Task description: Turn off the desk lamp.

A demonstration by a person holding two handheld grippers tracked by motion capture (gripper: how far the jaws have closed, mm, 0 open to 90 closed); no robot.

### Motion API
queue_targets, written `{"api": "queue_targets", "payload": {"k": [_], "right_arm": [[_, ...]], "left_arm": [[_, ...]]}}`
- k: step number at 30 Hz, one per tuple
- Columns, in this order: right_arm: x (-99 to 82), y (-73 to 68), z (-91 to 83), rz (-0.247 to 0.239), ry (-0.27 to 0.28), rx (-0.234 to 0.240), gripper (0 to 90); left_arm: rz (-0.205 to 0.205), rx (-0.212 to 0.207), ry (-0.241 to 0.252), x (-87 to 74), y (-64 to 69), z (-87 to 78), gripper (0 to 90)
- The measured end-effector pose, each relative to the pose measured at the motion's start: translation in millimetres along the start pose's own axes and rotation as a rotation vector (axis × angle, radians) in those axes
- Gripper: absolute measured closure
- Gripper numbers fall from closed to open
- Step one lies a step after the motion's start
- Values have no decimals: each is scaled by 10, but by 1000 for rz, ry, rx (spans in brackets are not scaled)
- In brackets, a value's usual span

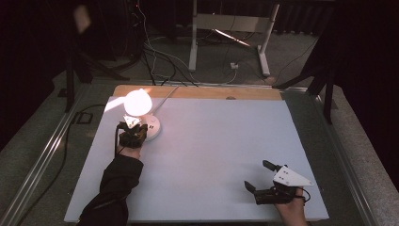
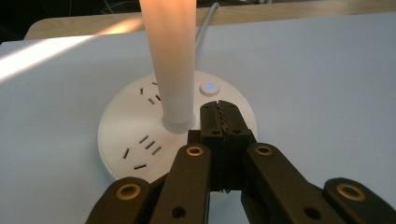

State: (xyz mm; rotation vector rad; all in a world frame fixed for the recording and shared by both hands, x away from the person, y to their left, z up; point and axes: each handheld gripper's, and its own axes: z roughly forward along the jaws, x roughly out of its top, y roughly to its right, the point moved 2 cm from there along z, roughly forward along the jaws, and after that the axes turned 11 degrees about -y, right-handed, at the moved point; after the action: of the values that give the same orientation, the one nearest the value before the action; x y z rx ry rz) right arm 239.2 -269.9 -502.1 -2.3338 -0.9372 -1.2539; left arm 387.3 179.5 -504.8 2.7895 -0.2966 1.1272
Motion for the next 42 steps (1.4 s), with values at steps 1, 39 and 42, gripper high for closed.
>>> {"api": "queue_targets", "payload": {"k": [1, 39, 42], "right_arm": [[0, -2, 0, -1, -2, 0, 0], [-1, -6, 8, -4, -8, 4, 0], [-2, -7, 7, -3, -7, 4, 0]], "left_arm": [[2, 0, -8, -14, -9, 20, 900], [30, 6, -49, -93, 12, 131, 900], [16, -16, -43, -95, -15, 130, 900]]}}
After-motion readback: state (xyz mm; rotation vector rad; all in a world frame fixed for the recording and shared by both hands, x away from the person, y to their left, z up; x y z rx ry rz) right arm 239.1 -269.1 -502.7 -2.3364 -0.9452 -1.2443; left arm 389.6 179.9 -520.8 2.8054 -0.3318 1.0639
